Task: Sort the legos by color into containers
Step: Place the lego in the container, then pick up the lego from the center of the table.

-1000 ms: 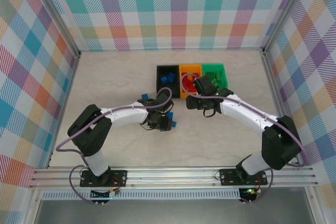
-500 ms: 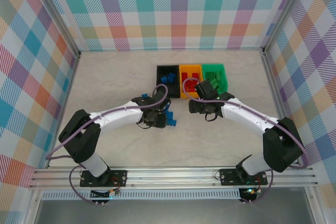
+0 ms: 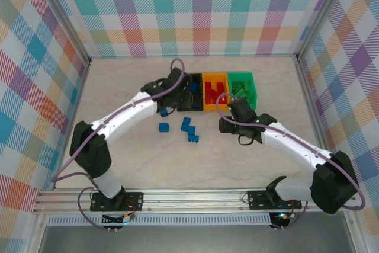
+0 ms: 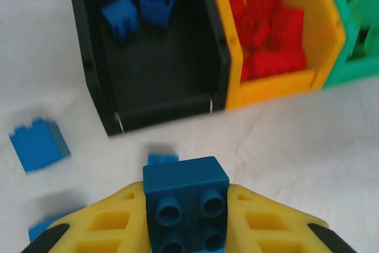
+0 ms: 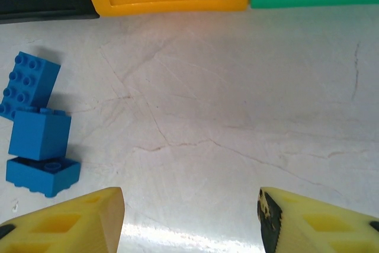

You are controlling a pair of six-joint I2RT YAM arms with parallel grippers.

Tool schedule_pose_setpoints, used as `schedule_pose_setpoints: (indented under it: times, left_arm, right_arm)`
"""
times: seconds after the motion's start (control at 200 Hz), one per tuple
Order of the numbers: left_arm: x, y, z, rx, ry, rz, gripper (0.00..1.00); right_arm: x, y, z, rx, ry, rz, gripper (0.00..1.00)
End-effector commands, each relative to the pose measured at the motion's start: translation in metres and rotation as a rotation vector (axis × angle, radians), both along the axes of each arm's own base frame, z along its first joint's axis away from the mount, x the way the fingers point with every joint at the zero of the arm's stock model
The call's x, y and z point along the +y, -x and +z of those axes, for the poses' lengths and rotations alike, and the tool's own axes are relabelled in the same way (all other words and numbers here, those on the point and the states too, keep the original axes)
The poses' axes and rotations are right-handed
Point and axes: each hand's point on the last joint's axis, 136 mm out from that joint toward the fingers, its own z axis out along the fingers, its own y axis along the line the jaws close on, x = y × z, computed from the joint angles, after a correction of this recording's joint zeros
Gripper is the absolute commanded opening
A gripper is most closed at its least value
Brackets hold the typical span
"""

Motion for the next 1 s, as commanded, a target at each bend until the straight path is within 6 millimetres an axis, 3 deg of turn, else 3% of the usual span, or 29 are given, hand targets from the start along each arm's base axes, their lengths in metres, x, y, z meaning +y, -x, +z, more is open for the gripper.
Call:
schedule_pose_setpoints:
  times: [0.0,0.19,0.27,0.355,0.51,0.7,0.855,0.99]
  left_arm:
    - [-0.002,-0.036,-0.009,0.007,-0.010,-0.011,0.28]
    - [-0.016,-0.081,-0.021,0.056,0.081,-0.015,0.37]
    - [-0.023,-0.086,-0.021,0.072,0.106,-0.030,0.58]
    - [-0.026,-0.083,-0.014,0.068,0.136,-0.045,0.68]
    - [-0.013,-0.063,0.005,0.020,0.173,-0.029,0.70]
    - [0.022,-0.021,0.016,-0.030,0.159,0.007,0.70]
    - [0.053,0.016,0.001,-0.008,0.121,0.055,0.74]
    - [0.067,0.037,-0.015,0.037,0.107,0.085,0.74]
  right_arm:
    - [-0.012,0.016,-0.002,0.020,-0.008,-0.042,0.62]
    - [-0.011,0.036,-0.005,0.065,-0.037,0.008,0.64]
    - [-0.004,0.043,-0.008,0.084,-0.060,0.037,0.64]
    - [0.005,0.050,-0.014,0.103,-0.087,0.070,0.64]
    - [0.023,0.053,-0.028,0.133,-0.106,0.108,0.64]
    - [0.057,0.045,-0.033,0.144,-0.092,0.191,0.64]
    - [0.092,0.039,-0.037,0.153,-0.047,0.293,0.65]
    - [0.112,0.035,-0.043,0.170,-0.009,0.337,0.65]
